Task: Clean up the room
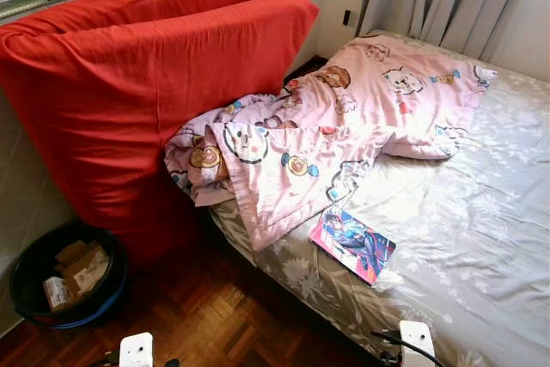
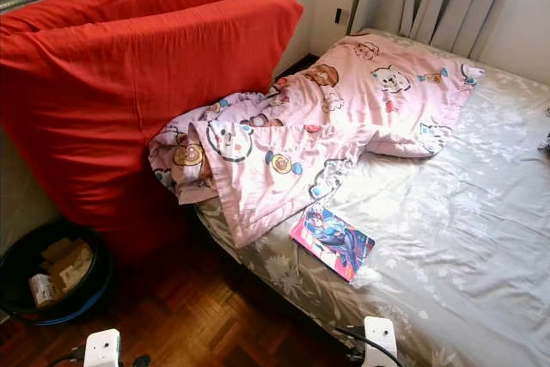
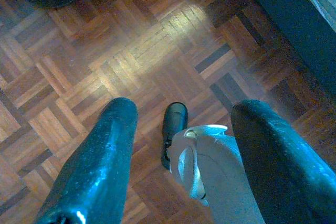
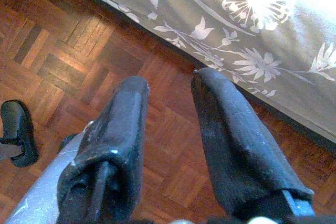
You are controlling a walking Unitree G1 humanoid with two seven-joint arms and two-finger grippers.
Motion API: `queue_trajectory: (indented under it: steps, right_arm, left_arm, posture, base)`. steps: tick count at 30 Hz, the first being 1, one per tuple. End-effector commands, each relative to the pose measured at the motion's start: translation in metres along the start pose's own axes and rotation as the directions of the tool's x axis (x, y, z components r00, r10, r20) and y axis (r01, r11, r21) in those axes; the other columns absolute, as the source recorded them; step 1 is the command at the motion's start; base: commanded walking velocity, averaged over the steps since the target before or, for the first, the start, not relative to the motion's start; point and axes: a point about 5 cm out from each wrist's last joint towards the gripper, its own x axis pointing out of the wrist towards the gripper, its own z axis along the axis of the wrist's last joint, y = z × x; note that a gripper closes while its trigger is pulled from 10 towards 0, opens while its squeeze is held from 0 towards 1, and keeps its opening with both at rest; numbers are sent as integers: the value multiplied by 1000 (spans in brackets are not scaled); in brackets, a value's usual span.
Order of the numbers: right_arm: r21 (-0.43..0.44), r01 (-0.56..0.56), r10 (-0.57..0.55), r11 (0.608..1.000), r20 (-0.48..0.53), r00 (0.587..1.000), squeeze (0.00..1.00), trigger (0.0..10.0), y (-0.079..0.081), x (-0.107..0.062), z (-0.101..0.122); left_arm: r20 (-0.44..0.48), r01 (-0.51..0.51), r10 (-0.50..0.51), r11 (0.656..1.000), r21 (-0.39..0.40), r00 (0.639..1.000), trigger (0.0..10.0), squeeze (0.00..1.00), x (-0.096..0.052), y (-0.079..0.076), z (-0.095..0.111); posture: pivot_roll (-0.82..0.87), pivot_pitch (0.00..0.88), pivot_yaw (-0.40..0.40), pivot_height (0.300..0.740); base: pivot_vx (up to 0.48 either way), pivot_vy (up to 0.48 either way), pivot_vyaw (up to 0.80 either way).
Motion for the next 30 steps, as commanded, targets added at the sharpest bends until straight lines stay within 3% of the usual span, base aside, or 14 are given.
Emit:
queue_trajectory:
  steps: [1,30]
  right_arm:
    - [62,-44,40,997,58,998,0,10000,-1,7,70]
    - [21,-26,25,999,70,997,0,10000,-2,7,73]
  left_arm:
    - [-148,45,-27,992,119,989,10000,0,8,-7,11]
    - [-99,27,-17,995,96,995,10000,0,9,-7,15]
  posture:
    - [3,0,-19,740]
    - [4,0,-17,740]
  base:
    - [0,0,0]
    - [0,0,0]
